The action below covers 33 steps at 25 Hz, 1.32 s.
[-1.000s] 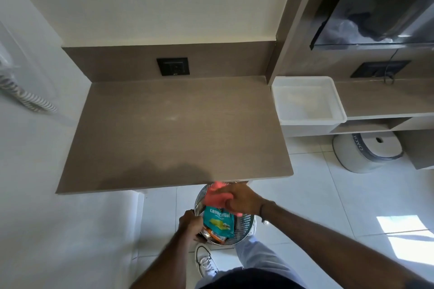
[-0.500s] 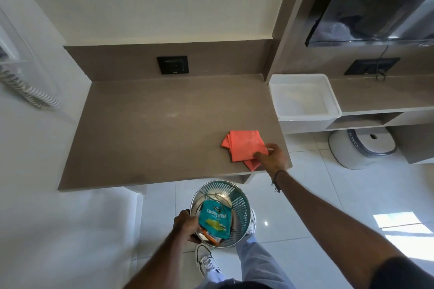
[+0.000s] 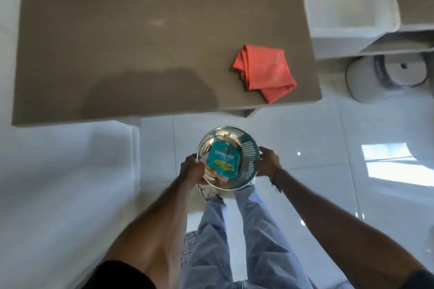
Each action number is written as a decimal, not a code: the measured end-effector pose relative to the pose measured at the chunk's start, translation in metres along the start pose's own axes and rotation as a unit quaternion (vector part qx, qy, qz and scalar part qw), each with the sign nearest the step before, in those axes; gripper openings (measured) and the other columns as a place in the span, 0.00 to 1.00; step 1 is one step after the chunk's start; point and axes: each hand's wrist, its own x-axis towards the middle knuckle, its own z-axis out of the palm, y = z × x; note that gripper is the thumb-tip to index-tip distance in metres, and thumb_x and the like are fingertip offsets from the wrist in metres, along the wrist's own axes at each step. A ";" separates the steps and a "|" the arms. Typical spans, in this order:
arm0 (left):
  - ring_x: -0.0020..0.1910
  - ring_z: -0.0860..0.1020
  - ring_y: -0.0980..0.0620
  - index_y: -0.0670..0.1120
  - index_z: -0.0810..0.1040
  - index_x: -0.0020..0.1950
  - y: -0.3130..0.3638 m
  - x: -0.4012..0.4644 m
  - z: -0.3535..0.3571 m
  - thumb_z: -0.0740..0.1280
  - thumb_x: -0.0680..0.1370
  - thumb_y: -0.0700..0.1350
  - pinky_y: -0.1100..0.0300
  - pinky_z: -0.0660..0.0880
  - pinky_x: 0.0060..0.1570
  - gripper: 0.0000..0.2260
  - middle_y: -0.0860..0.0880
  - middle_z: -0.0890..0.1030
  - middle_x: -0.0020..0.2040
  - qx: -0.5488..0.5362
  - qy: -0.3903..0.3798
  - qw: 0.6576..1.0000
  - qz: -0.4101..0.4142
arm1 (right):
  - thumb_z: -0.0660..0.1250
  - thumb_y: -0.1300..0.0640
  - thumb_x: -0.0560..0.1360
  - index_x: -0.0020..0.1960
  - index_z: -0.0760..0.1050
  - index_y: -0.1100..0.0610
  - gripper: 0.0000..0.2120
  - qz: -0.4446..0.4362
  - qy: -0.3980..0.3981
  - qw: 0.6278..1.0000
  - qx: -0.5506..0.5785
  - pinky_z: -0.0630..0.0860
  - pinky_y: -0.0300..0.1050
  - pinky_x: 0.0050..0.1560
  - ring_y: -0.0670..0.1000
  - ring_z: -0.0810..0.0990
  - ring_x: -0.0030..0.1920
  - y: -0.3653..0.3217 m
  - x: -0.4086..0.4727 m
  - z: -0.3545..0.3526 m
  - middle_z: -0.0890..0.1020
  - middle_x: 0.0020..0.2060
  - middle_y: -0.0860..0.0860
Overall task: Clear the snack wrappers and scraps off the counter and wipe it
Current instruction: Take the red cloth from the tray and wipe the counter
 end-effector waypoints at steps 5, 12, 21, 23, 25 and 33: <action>0.54 0.87 0.36 0.44 0.78 0.68 -0.036 0.087 0.042 0.70 0.81 0.51 0.37 0.86 0.50 0.18 0.38 0.85 0.61 0.087 0.003 0.995 0.037 | 0.69 0.63 0.72 0.68 0.79 0.52 0.24 0.048 0.003 0.999 -0.017 0.83 0.59 0.58 0.58 0.87 0.54 0.039 0.084 0.035 0.88 0.51 0.56; 0.62 0.83 0.38 0.41 0.76 0.69 -0.091 0.211 0.100 0.68 0.79 0.41 0.41 0.83 0.62 0.18 0.38 0.84 0.62 0.135 -0.088 0.987 -0.021 | 0.68 0.61 0.75 0.74 0.73 0.52 0.27 0.083 -0.011 0.996 -0.012 0.79 0.49 0.66 0.55 0.84 0.61 0.104 0.209 0.097 0.86 0.58 0.55; 0.60 0.78 0.47 0.45 0.67 0.79 -0.098 0.185 0.114 0.59 0.76 0.24 0.56 0.78 0.40 0.33 0.41 0.75 0.75 0.107 -0.158 0.982 -0.016 | 0.63 0.66 0.78 0.75 0.70 0.54 0.26 0.103 -0.123 0.986 -0.037 0.81 0.58 0.62 0.63 0.79 0.66 0.116 0.201 0.093 0.76 0.70 0.60; 0.66 0.80 0.43 0.44 0.65 0.80 -0.084 0.158 0.112 0.58 0.76 0.24 0.49 0.81 0.50 0.33 0.40 0.76 0.74 0.102 -0.125 0.987 0.016 | 0.65 0.64 0.77 0.69 0.77 0.51 0.22 0.080 -0.080 0.993 -0.032 0.82 0.59 0.59 0.62 0.82 0.62 0.097 0.174 0.087 0.81 0.64 0.59; 0.70 0.79 0.42 0.42 0.68 0.79 -0.066 0.121 0.102 0.59 0.77 0.27 0.52 0.79 0.61 0.30 0.39 0.78 0.72 0.123 -0.102 0.986 0.048 | 0.67 0.62 0.75 0.64 0.81 0.50 0.19 0.061 -0.052 0.996 -0.036 0.82 0.58 0.59 0.61 0.83 0.60 0.071 0.136 0.076 0.84 0.61 0.58; 0.62 0.83 0.44 0.42 0.79 0.69 0.034 -0.057 0.013 0.64 0.80 0.35 0.59 0.78 0.59 0.17 0.43 0.84 0.64 0.167 -0.053 0.953 0.246 | 0.67 0.66 0.76 0.53 0.83 0.58 0.10 -0.078 -0.065 0.992 0.081 0.81 0.45 0.40 0.55 0.84 0.43 -0.037 -0.041 -0.029 0.86 0.50 0.61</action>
